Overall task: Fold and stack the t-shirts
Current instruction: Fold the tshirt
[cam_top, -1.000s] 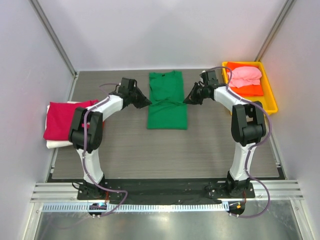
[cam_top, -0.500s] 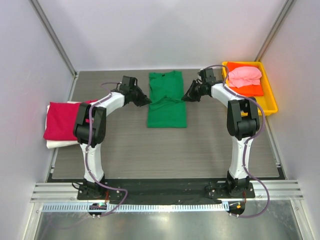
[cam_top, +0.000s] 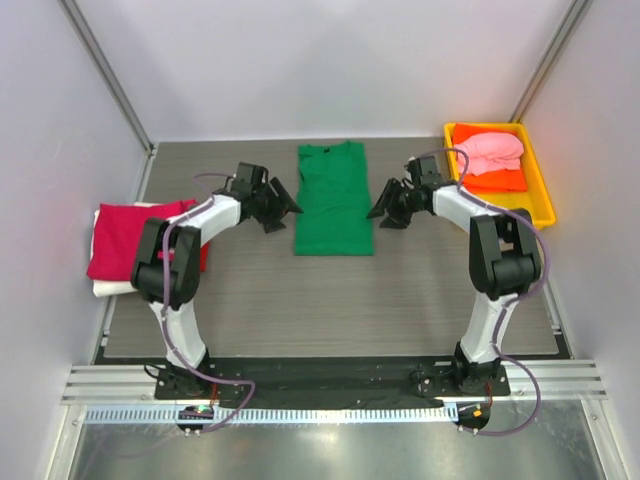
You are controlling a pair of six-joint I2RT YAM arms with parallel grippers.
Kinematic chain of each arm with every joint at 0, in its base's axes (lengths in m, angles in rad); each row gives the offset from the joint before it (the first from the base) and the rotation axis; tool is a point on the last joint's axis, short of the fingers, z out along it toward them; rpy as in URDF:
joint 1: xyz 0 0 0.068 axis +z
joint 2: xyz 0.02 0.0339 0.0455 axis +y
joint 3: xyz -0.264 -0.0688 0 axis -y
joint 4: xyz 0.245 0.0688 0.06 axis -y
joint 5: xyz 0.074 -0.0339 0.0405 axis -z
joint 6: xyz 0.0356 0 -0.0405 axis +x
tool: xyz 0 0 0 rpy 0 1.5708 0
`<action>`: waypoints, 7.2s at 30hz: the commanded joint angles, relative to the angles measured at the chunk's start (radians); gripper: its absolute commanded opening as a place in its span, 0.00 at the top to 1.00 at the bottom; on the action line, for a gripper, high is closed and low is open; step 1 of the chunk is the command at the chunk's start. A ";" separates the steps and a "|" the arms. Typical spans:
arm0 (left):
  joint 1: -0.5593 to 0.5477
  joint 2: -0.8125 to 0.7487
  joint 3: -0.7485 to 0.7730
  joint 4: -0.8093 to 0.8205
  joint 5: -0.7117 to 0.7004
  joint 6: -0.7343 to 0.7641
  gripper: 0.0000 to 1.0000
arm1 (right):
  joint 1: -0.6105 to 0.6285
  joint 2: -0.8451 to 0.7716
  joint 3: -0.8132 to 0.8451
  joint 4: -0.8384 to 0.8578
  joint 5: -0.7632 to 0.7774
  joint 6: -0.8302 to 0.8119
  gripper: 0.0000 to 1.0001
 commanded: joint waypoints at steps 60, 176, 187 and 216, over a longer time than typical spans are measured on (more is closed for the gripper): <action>-0.164 -0.304 -0.463 0.113 -0.022 -0.005 1.00 | 0.082 -0.368 -0.446 0.127 -0.051 -0.001 0.99; -0.060 0.214 0.205 -0.733 -1.315 0.436 0.47 | 0.008 -0.306 -0.346 0.504 -0.047 -0.128 0.40; 0.034 0.270 0.127 -0.645 -1.240 0.443 0.55 | 0.008 -0.271 -0.358 0.507 -0.044 -0.123 0.39; -0.187 -0.046 0.172 -0.492 -0.711 0.297 0.35 | 0.005 -0.031 -0.164 0.363 -0.041 -0.124 0.26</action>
